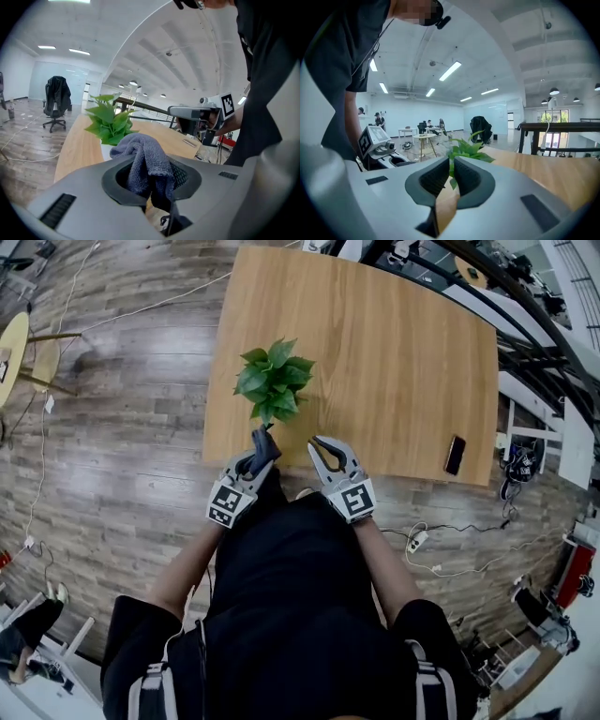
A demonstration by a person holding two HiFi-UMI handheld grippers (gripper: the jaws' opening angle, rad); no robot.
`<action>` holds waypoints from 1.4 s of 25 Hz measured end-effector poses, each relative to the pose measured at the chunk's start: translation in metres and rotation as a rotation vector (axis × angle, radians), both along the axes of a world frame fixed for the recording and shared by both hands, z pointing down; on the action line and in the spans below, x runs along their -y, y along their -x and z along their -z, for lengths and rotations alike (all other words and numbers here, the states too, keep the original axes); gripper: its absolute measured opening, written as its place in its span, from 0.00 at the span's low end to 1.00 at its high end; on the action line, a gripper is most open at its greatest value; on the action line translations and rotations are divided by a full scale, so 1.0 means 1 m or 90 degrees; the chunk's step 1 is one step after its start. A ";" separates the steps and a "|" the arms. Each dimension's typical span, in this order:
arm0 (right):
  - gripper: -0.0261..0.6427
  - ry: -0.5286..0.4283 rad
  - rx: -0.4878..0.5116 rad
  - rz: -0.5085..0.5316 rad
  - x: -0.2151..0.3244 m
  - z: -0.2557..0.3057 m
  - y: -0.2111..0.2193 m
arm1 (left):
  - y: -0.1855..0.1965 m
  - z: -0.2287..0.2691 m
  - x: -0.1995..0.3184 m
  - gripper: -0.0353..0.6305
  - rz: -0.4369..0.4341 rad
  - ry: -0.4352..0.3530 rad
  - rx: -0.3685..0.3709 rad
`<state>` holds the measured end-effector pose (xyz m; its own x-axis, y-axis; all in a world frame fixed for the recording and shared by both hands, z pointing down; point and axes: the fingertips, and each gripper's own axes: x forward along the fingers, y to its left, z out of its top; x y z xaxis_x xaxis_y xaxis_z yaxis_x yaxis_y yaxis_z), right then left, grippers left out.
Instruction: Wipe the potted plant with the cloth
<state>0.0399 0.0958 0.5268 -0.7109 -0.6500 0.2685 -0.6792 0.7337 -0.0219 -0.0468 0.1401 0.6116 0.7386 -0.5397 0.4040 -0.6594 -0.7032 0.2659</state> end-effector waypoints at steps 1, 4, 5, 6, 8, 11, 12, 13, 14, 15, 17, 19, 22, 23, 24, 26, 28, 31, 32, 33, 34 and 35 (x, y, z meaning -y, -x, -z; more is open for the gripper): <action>0.10 -0.008 0.009 0.000 -0.006 0.007 -0.003 | -0.004 0.010 -0.005 0.22 0.010 -0.015 -0.004; 0.09 -0.023 0.034 0.003 -0.024 0.022 -0.014 | -0.017 0.037 -0.019 0.22 0.048 -0.052 -0.012; 0.09 -0.032 0.035 0.006 -0.032 0.029 -0.017 | -0.022 0.047 -0.024 0.22 0.067 -0.061 -0.018; 0.08 -0.041 0.032 0.011 -0.040 0.037 -0.020 | -0.026 0.057 -0.029 0.22 0.087 -0.073 -0.024; 0.07 -0.065 0.032 0.029 -0.058 0.056 -0.021 | -0.038 0.078 -0.037 0.22 0.115 -0.104 -0.030; 0.07 -0.086 0.066 0.037 -0.088 0.080 -0.024 | -0.059 0.101 -0.054 0.22 0.127 -0.149 -0.033; 0.07 -0.088 0.076 0.035 -0.097 0.083 -0.027 | -0.066 0.106 -0.062 0.22 0.127 -0.159 -0.035; 0.07 -0.090 0.082 0.033 -0.107 0.085 -0.031 | -0.072 0.110 -0.070 0.22 0.128 -0.165 -0.039; 0.07 -0.092 0.085 0.029 -0.116 0.086 -0.034 | -0.078 0.114 -0.078 0.22 0.129 -0.169 -0.042; 0.07 -0.093 0.087 0.024 -0.123 0.087 -0.038 | -0.082 0.119 -0.085 0.22 0.131 -0.171 -0.045; 0.07 -0.087 0.088 0.009 -0.135 0.087 -0.047 | -0.089 0.130 -0.097 0.22 0.134 -0.175 -0.049; 0.07 -0.092 0.082 -0.016 -0.142 0.088 -0.056 | -0.095 0.138 -0.106 0.22 0.133 -0.181 -0.050; 0.07 -0.132 0.046 -0.063 -0.147 0.096 -0.071 | -0.103 0.142 -0.118 0.22 0.128 -0.184 -0.047; 0.07 -0.140 0.041 -0.073 -0.149 0.099 -0.075 | -0.104 0.143 -0.121 0.22 0.128 -0.185 -0.047; 0.07 -0.145 0.043 -0.079 -0.151 0.102 -0.078 | -0.105 0.144 -0.124 0.22 0.130 -0.186 -0.049; 0.07 -0.148 0.055 -0.082 -0.156 0.107 -0.081 | -0.105 0.147 -0.128 0.22 0.135 -0.189 -0.053; 0.07 -0.147 0.070 -0.082 -0.162 0.110 -0.083 | -0.106 0.148 -0.133 0.22 0.143 -0.186 -0.061; 0.07 -0.155 0.081 -0.081 -0.168 0.114 -0.084 | -0.110 0.148 -0.135 0.22 0.146 -0.179 -0.072; 0.07 -0.160 0.083 -0.080 -0.168 0.115 -0.084 | -0.112 0.149 -0.134 0.22 0.145 -0.182 -0.074; 0.07 -0.164 0.086 -0.079 -0.168 0.117 -0.083 | -0.114 0.151 -0.133 0.22 0.144 -0.188 -0.076; 0.07 -0.167 0.091 -0.078 -0.169 0.118 -0.083 | -0.116 0.153 -0.132 0.22 0.143 -0.195 -0.077; 0.07 -0.169 0.095 -0.078 -0.169 0.119 -0.082 | -0.117 0.155 -0.131 0.22 0.142 -0.201 -0.079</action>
